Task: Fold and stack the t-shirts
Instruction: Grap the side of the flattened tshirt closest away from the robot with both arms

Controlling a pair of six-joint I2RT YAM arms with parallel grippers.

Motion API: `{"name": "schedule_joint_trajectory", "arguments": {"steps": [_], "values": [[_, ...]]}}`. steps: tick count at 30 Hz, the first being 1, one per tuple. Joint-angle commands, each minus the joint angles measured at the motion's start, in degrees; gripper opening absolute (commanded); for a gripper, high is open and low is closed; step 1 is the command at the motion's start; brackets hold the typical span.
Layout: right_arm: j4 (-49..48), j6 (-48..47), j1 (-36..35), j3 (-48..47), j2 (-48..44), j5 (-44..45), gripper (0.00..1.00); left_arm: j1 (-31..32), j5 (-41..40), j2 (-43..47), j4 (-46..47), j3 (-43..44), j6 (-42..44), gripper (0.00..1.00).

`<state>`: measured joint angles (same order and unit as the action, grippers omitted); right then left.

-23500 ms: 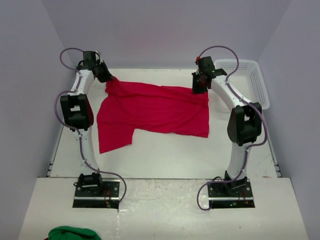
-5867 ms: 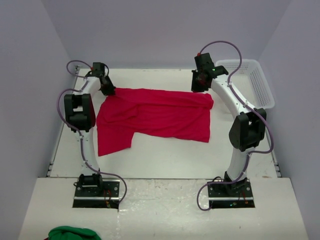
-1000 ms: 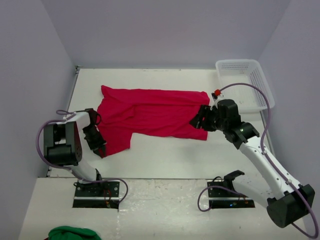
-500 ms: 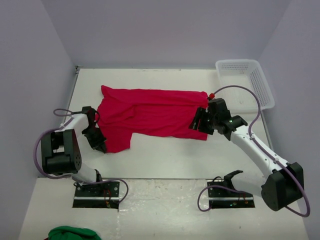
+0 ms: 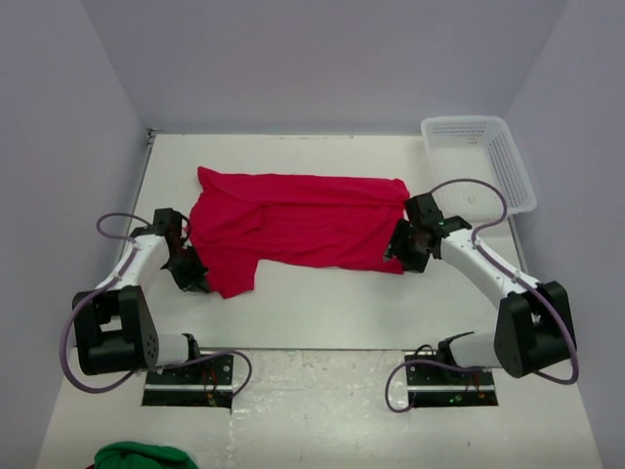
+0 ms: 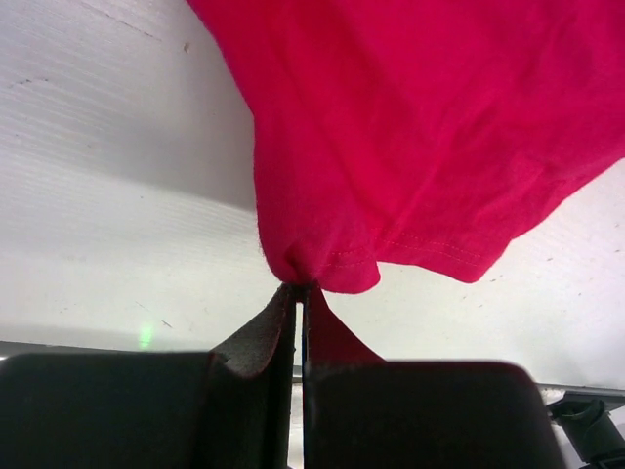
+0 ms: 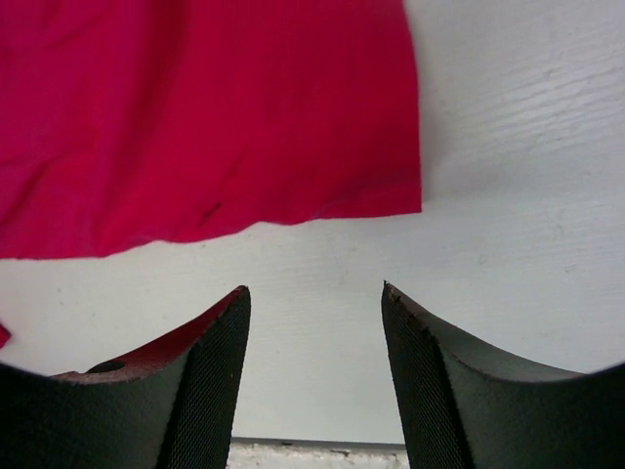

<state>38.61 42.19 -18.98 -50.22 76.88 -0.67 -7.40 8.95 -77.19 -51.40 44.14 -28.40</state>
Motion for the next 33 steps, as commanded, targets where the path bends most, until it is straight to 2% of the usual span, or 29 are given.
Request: {"name": "schedule_joint_trajectory", "arguments": {"steps": [1, 15, 20, 28, 33], "values": [[-0.81, 2.02, 2.37, -0.23, 2.48, 1.19, 0.57, 0.19, 2.83, 2.65, 1.74, -0.90, -1.22, 0.00], [-2.05, 1.05, 9.04, 0.12, 9.51, -1.89, 0.55, 0.19, 3.44, 2.83, 1.04, -0.19, -1.74, 0.00], [-3.45, 0.43, 11.77, 1.70, 10.66, -4.34, 0.51, 0.10, 2.92, 3.10, 0.86, -0.28, -2.00, 0.00], [-6.35, 1.84, 11.78, 3.19, 11.28, -6.19, 0.43, 0.10, 3.71, 2.31, 0.77, 0.33, -2.10, 0.00], [-5.65, 1.93, 11.78, 2.14, 12.24, -6.89, 0.43, 0.10, 4.06, 2.22, 0.25, 0.95, -2.01, 0.00]]}}
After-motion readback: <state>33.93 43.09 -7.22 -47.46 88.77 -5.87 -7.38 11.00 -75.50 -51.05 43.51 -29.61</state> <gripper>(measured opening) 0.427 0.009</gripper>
